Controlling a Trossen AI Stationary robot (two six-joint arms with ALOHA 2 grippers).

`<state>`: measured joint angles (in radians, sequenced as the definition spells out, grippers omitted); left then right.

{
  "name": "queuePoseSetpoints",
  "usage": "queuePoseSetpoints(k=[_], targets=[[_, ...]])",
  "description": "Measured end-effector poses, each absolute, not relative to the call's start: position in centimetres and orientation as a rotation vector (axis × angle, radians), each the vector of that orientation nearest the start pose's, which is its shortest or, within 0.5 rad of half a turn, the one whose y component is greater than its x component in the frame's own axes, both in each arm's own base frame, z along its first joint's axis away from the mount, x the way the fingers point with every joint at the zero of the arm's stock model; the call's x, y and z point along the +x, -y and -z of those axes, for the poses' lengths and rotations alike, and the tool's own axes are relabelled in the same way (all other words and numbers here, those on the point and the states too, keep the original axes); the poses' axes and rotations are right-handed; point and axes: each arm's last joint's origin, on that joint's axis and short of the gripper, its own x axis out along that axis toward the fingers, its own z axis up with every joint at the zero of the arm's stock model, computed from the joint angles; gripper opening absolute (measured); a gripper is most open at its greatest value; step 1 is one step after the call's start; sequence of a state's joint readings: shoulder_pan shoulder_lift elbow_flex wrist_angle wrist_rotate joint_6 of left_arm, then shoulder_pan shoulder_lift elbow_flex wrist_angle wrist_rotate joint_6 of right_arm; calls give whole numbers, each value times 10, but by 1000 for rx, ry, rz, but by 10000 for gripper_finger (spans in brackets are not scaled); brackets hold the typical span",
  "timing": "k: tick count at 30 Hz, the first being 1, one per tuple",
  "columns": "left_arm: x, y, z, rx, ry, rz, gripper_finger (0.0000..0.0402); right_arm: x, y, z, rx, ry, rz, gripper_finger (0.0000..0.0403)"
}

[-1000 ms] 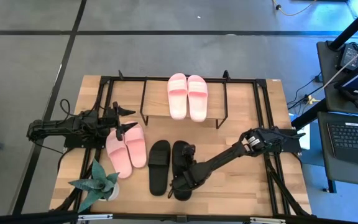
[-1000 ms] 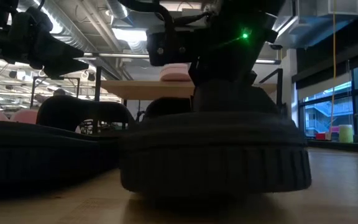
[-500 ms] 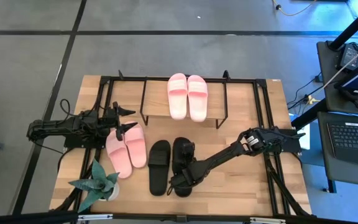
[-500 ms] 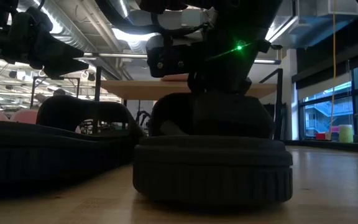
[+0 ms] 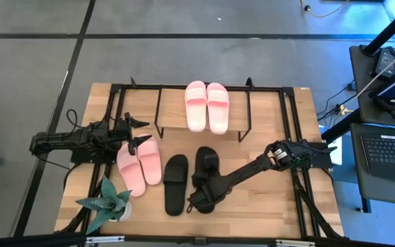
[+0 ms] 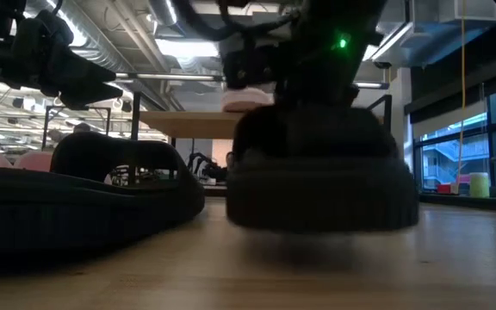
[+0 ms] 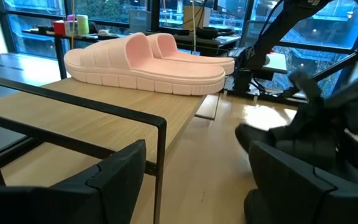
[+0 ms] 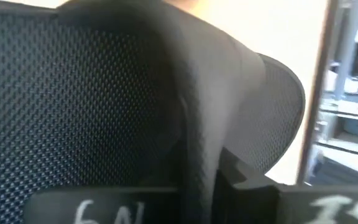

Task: Pick and place slides into the shelf
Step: Put the black slide under the shelf

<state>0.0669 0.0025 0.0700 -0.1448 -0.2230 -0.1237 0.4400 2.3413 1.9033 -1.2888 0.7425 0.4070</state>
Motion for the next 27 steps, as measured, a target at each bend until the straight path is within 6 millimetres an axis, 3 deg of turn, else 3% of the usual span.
queuePoseSetpoints(k=[6, 17, 23, 27], targets=[[91, -13, -173, -113, -60, -294, 276, 396, -163, -178, -696, -1341, 607, 19], [91, -13, -173, -113, -61, -294, 276, 381, -170, -217, -617, -1256, 598, 19], [91, -13, -173, -113, -61, -295, 276, 371, -177, -219, -627, -1268, 614, 19], [91, -13, -173, -113, -62, -295, 276, 360, -176, -210, -642, -1273, 644, 19]])
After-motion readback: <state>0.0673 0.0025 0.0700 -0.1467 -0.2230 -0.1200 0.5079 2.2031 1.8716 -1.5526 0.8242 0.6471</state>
